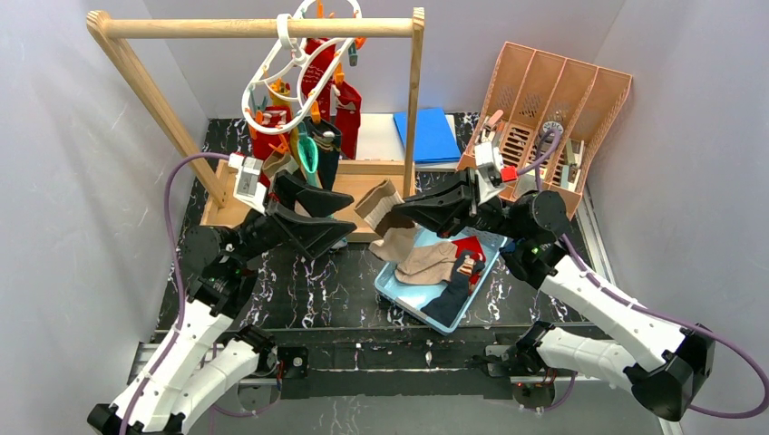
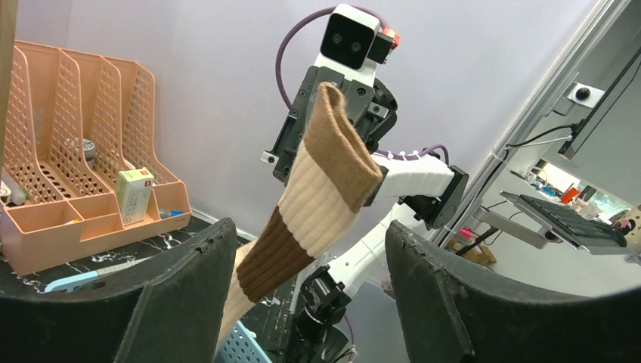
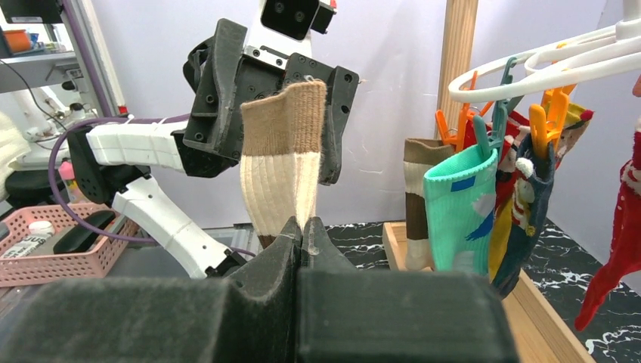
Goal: Clip the socks to the hanger
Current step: Pick up the sock from the bin.
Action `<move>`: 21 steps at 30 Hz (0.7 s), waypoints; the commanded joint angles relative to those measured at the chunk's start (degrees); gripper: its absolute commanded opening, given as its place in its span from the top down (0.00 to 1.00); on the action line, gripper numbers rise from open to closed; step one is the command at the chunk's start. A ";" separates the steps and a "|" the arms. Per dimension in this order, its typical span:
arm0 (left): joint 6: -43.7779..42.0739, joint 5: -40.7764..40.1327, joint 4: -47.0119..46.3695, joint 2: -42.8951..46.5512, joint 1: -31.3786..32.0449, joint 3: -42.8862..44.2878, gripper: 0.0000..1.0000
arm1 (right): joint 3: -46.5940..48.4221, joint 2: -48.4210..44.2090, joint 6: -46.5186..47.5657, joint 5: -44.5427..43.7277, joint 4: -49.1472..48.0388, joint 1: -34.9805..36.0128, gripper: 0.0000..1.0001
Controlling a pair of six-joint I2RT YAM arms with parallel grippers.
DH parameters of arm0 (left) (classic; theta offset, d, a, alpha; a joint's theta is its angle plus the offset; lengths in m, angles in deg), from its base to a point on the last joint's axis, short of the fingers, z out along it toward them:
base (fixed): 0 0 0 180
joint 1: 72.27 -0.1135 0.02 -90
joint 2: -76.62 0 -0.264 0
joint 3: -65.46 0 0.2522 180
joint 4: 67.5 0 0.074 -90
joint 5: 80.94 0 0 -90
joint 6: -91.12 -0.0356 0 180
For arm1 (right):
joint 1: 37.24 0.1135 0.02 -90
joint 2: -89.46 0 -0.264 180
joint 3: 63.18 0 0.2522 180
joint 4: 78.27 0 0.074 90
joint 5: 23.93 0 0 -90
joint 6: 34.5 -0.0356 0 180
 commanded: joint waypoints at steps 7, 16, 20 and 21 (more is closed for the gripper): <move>-0.31 0.95 -2.85 -1.17 0.84 1.48 0.29 | -1.52 0.20 -3.05 -0.77 -6.15 0.51 0.99; 0.53 1.14 -4.78 -3.68 1.19 3.43 0.32 | -1.99 1.30 -3.23 -1.53 -6.92 1.12 0.99; 0.53 1.23 -5.12 -3.76 1.28 2.90 0.46 | -2.13 1.55 -3.18 -1.79 -6.83 1.39 0.99; 0.52 1.37 -5.19 -3.68 1.28 2.79 0.50 | -2.14 1.52 -3.15 -1.80 -6.83 1.46 0.99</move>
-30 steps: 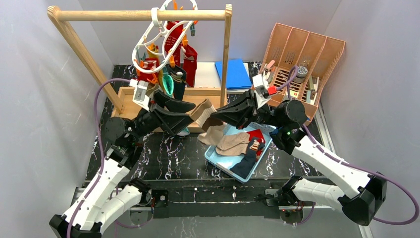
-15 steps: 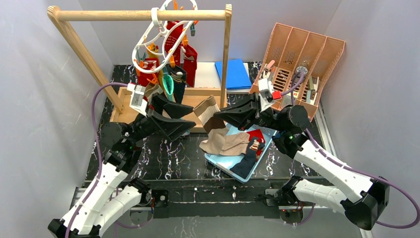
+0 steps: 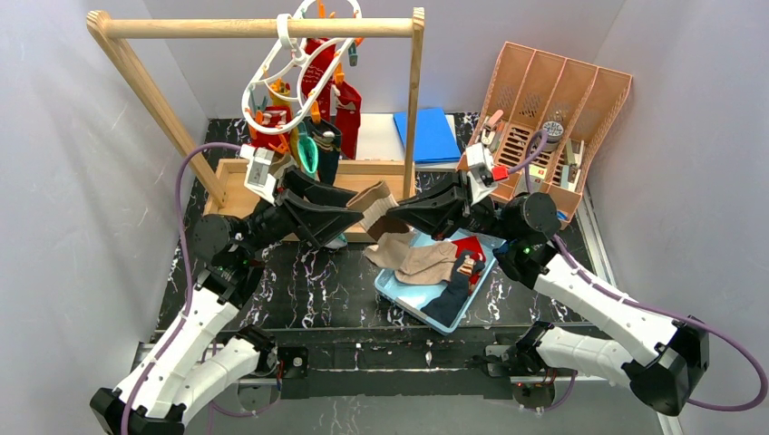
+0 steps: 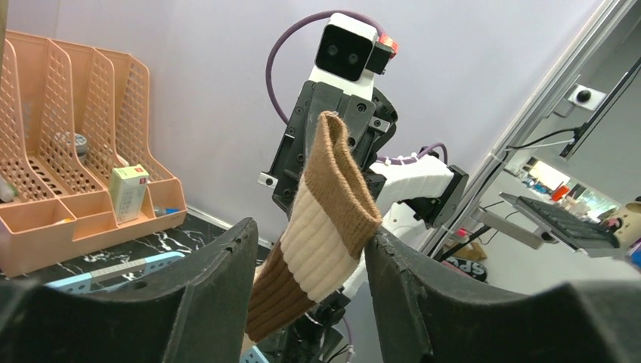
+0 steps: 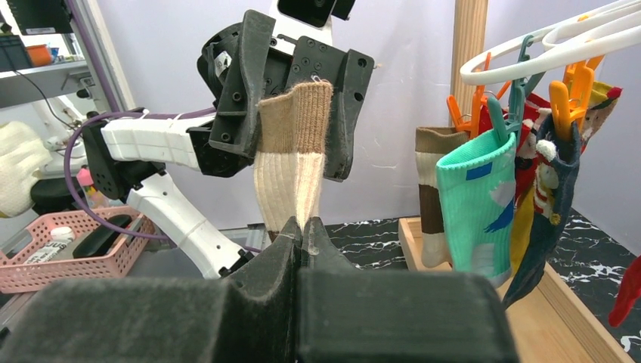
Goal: Clip the socks to the hanger
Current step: Pick up the sock from the bin.
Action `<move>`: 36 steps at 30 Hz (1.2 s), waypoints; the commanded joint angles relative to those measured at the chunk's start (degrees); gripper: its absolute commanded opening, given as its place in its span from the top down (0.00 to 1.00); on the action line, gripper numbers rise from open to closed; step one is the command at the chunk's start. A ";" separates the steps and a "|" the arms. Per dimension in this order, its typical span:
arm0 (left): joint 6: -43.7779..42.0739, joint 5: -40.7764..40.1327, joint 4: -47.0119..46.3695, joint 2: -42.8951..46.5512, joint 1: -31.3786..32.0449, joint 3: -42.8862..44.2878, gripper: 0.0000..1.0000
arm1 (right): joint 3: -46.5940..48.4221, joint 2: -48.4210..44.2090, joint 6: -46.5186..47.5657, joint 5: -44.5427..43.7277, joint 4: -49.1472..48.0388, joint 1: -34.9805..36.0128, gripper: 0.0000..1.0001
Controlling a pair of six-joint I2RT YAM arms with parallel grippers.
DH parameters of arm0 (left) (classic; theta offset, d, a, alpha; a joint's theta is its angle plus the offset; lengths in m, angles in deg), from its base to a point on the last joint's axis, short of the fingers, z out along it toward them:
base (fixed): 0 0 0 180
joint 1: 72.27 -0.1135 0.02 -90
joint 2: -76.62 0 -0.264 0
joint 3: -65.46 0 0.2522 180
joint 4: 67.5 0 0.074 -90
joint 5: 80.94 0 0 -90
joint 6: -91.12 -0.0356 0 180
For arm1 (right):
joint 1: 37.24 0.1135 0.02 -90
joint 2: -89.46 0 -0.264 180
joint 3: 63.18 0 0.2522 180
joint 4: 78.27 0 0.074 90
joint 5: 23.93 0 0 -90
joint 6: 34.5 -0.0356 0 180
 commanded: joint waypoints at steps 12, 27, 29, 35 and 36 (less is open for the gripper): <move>-8.15 4.50 -2.00 1.41 0.50 -0.88 1.00 | 4.10 0.13 3.50 1.48 12.68 1.46 0.68; -63.12 10.55 44.25 10.70 1.37 4.96 1.00 | 33.78 2.43 15.22 -7.29 68.30 1.47 0.32; -66.23 10.70 46.28 10.63 1.37 5.78 1.00 | 37.50 5.91 15.43 -4.80 71.99 1.47 0.33; -71.69 9.46 51.82 10.83 1.37 7.96 1.00 | 41.59 13.50 14.42 0.11 74.52 3.44 0.36; -71.73 9.43 51.89 10.97 1.37 7.95 1.00 | 41.78 13.98 13.82 0.00 74.20 4.19 0.36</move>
